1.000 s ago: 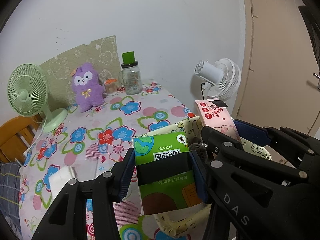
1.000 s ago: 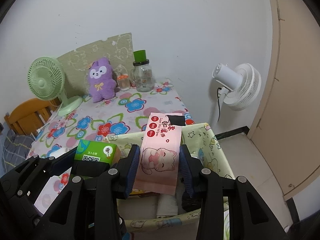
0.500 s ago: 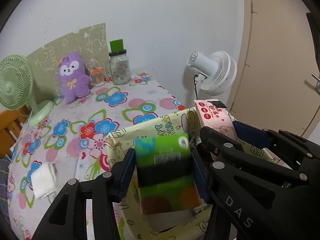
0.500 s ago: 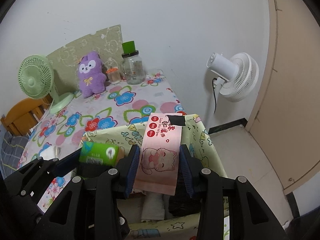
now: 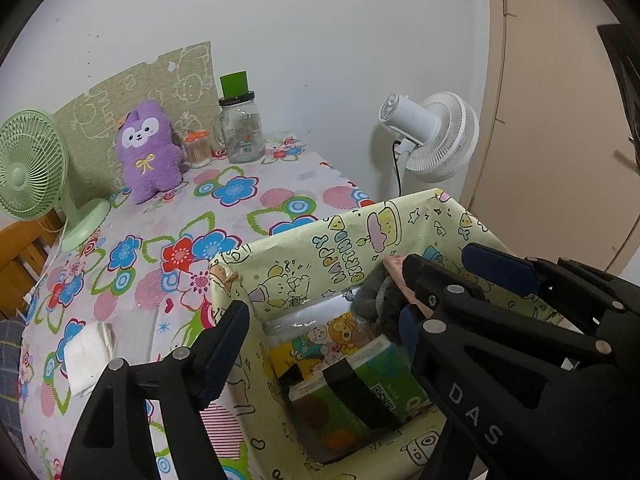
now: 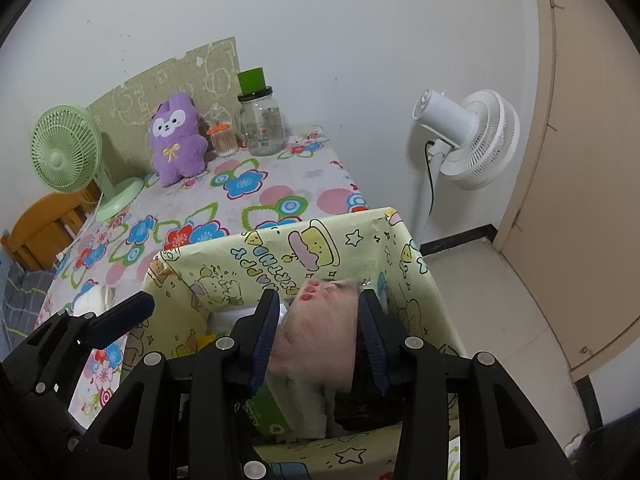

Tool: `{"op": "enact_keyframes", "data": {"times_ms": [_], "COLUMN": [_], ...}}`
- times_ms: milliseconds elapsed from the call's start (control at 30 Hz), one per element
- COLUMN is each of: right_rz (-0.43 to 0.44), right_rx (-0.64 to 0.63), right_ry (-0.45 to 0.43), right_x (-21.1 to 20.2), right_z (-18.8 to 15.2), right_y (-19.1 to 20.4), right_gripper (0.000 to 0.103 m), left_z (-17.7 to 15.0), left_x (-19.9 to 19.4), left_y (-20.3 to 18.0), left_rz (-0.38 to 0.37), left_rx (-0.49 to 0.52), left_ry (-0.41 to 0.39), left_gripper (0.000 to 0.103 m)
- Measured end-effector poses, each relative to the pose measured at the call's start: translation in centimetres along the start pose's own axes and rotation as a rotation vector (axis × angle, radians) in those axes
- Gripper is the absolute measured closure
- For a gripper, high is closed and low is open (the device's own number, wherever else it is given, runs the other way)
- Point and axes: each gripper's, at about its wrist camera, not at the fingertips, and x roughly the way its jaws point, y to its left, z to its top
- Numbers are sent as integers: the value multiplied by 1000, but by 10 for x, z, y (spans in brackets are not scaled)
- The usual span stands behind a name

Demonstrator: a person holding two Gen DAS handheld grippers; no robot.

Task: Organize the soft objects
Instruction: 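Open both tools to drop the green and pink tissue packs into the box, then raise both open tools away from the box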

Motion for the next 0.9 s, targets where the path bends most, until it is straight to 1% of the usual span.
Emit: {"op": "enact_keyframes", "data": {"times_ms": [33, 100, 267, 333, 400, 500, 667, 900], "right_rz": [-3, -1, 0, -1, -3, -7, -14, -19], "right_rx": [-3, -4, 4, 7, 8, 11, 8, -16], "right_ry": [2, 0, -7, -7, -7, -4, -19, -37], "right_x": [0, -1, -5, -6, -6, -9, -18, -31], "right_z": [0, -1, -3, -4, -3, -5, -8, -11], "right_y": [1, 1, 2, 3, 3, 5, 10, 21], "right_gripper": [54, 39, 28, 27, 26, 23, 22, 20], "left_z": [0, -1, -2, -3, -3, -4, -8, -13], "left_x": [0, 0, -3, -5, -6, -10, -17, -31], "left_y": [0, 1, 2, 2, 1, 3, 5, 10], "left_rz": [1, 4, 2, 0, 0, 9, 10, 8], "left_rx": [0, 1, 1, 7, 10, 9, 5, 6], "left_ry": [1, 4, -1, -5, -10, -19, -30, -51], "left_gripper": [23, 22, 18, 16, 11, 10, 7, 7]}}
